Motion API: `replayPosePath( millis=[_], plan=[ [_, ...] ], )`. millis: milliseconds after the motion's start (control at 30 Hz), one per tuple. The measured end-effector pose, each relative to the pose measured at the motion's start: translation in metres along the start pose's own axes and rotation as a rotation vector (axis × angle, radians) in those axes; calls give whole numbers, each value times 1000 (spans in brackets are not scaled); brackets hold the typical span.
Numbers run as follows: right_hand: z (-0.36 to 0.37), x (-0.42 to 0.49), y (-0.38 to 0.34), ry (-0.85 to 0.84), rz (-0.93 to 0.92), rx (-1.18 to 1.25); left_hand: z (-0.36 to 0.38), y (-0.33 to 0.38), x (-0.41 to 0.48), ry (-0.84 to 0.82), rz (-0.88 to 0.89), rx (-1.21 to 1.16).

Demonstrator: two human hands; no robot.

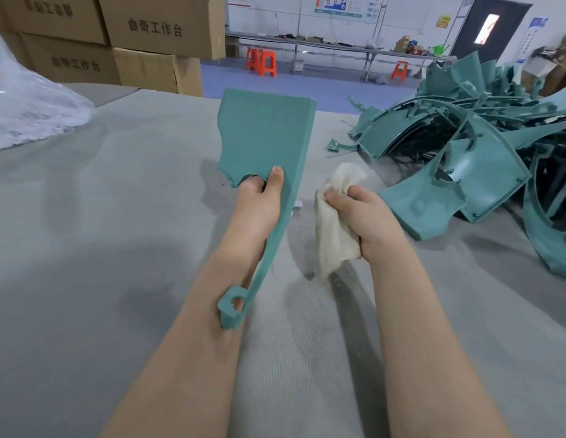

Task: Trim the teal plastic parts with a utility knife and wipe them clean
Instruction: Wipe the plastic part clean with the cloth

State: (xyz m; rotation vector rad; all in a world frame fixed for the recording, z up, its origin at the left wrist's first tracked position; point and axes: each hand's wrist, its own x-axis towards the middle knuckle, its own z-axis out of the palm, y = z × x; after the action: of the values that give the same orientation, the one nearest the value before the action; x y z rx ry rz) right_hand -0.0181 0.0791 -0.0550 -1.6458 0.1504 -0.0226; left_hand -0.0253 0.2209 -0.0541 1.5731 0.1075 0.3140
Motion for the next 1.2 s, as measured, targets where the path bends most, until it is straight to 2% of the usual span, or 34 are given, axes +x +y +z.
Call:
replayPosePath(
  millis=[67, 233, 400, 567, 733, 900, 1033, 1200],
  plan=[
    [-1, 0, -2, 2, -23, 32, 0, 1, -2, -15, -9, 5],
    [11, -8, -8, -124, -66, 130, 3, 1, -2, -29, -12, 12],
    [15, -12, -10, -100, -95, 166, 8, 0, -6, -93, 62, 102],
    [6, -11, -11, -112, -72, 206, 8, 0, -6, -9, 77, 138],
    [7, -9, -10, -142, -87, 164, 7, 1, -6, -11, 62, 142],
    [5, -9, -9, -106, -96, 169, 6, -1, -5, -72, 33, 124],
    [1, -4, -9, -62, -97, 307, 8, -4, -5, -159, 0, 108],
    [-1, 0, -10, 142, -136, 367, 12, -11, -8, -222, 57, 183]
  ],
)
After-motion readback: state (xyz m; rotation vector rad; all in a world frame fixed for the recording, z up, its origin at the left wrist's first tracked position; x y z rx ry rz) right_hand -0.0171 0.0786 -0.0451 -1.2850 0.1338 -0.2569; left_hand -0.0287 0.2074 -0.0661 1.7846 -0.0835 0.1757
